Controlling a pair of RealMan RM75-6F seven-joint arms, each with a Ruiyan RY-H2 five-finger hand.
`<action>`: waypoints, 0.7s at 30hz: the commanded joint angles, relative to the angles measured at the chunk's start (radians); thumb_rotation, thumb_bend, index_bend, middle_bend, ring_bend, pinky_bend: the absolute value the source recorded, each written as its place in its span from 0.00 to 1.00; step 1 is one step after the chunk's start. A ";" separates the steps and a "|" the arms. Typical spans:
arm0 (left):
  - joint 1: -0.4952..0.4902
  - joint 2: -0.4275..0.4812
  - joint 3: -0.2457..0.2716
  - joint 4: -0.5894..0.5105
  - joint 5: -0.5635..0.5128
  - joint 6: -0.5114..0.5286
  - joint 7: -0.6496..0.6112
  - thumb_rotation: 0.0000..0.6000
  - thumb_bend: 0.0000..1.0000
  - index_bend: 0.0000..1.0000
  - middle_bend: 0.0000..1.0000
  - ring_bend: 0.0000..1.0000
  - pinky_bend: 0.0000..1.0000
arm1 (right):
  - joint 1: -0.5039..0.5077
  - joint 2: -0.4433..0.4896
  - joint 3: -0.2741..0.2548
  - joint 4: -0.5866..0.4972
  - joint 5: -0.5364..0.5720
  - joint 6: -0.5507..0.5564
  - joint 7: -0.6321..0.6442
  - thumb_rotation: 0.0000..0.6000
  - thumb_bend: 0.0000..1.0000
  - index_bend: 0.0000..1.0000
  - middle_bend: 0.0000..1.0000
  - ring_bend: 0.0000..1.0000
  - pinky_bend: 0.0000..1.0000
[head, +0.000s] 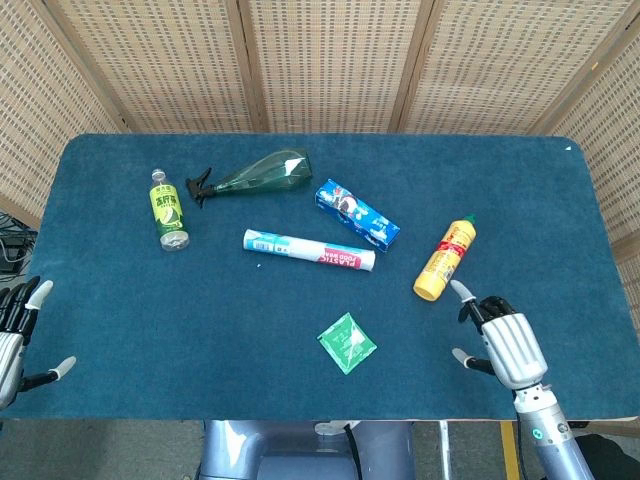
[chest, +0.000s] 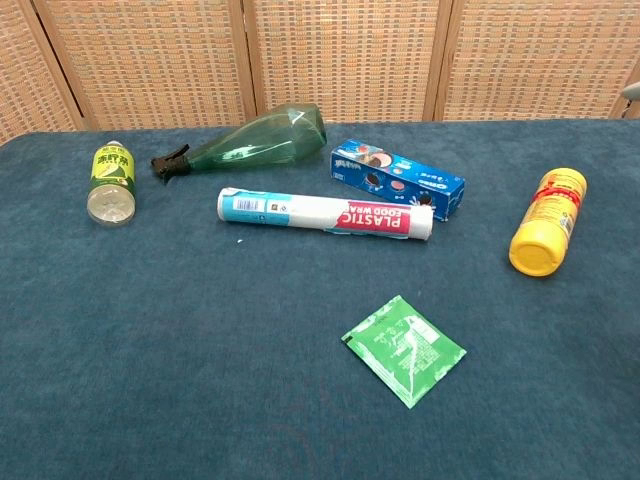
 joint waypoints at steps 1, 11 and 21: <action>0.002 -0.004 -0.003 0.002 0.004 0.010 0.001 0.98 0.04 0.00 0.00 0.00 0.01 | 0.063 0.000 0.026 -0.032 0.014 -0.090 -0.071 1.00 0.21 0.00 0.87 0.82 0.59; 0.000 -0.006 -0.008 0.016 -0.012 0.001 -0.014 0.97 0.04 0.00 0.00 0.00 0.01 | 0.213 -0.061 0.010 -0.160 0.195 -0.438 -0.322 1.00 0.47 0.00 0.92 0.93 0.70; -0.003 -0.008 -0.008 0.020 -0.011 -0.003 -0.023 0.97 0.04 0.00 0.00 0.00 0.01 | 0.309 -0.149 -0.012 -0.223 0.422 -0.566 -0.607 1.00 0.68 0.06 0.95 0.96 0.76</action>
